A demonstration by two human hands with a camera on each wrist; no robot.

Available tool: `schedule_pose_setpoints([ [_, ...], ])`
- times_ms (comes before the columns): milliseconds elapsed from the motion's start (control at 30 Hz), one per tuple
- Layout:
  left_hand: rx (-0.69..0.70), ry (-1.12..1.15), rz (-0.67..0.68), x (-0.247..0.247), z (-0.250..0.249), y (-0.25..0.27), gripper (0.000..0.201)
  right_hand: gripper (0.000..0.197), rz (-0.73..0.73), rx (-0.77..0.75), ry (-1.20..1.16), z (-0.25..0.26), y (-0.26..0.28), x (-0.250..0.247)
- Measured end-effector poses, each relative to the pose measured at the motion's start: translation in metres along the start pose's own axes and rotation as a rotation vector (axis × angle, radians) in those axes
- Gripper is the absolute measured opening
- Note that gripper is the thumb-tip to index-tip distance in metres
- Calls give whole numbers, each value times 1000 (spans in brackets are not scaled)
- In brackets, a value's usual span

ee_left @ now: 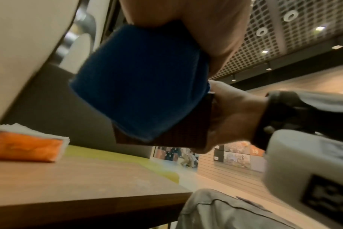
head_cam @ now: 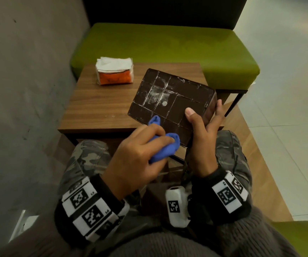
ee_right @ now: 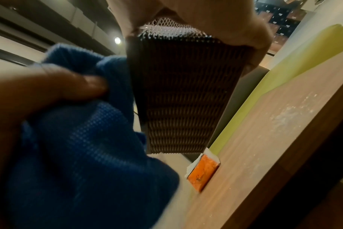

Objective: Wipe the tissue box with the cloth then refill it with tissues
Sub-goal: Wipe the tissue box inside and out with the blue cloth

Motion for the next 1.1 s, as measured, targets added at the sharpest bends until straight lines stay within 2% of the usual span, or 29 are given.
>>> schedule_pose_setpoints([
  [67, -83, 1, -47, -9, 23, 4, 31, 102, 49, 6, -29, 4, 1, 1],
  [167, -296, -21, -276, -42, 77, 11, 27, 101, 93, -8, 5, 10, 4, 6],
  [233, -316, -28, -347, -49, 81, 8, 27, 105, 84, 3, -1, 9, 4, 8],
  [367, -157, -19, -205, -22, 43, -4, 36, 105, 105, 13, -25, 7, 3, 12],
  [500, -302, -60, -361, -45, 86, 7, 28, 107, 107, 27, -22, 4, 6, 8],
  [533, -305, -56, -365, -44, 85, 7, 27, 106, 99, 33, -24, 2, 6, 6],
  [633, -179, -15, -228, -19, 46, -1, 31, 104, 88, 53, -48, -2, 3, 2],
  [700, -134, 5, -181, -15, 38, -1, 31, 103, 101, 48, -39, -2, 3, 2],
  [833, -289, -34, -300, -36, 77, 7, 24, 106, 89, 45, -29, -2, 3, 2],
  [1000, -172, 4, -126, -11, 48, -6, 27, 101, 60, 77, -66, -3, -3, -5],
  [1033, -174, 11, -132, -15, 53, -6, 27, 100, 57, 74, -61, -2, -3, -7],
  [1100, -242, -8, -234, -30, 76, -3, 23, 98, 56, 64, -60, 1, -3, -8],
])
Point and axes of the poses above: each hand's wrist, its own y-axis away from the middle knuckle, its own x-axis out of the palm, z = x × y, the point moved 10 cm from there along -y, towards the middle knuckle, and after that the axes turned 13 degrees about x, right-handed, at the moved point
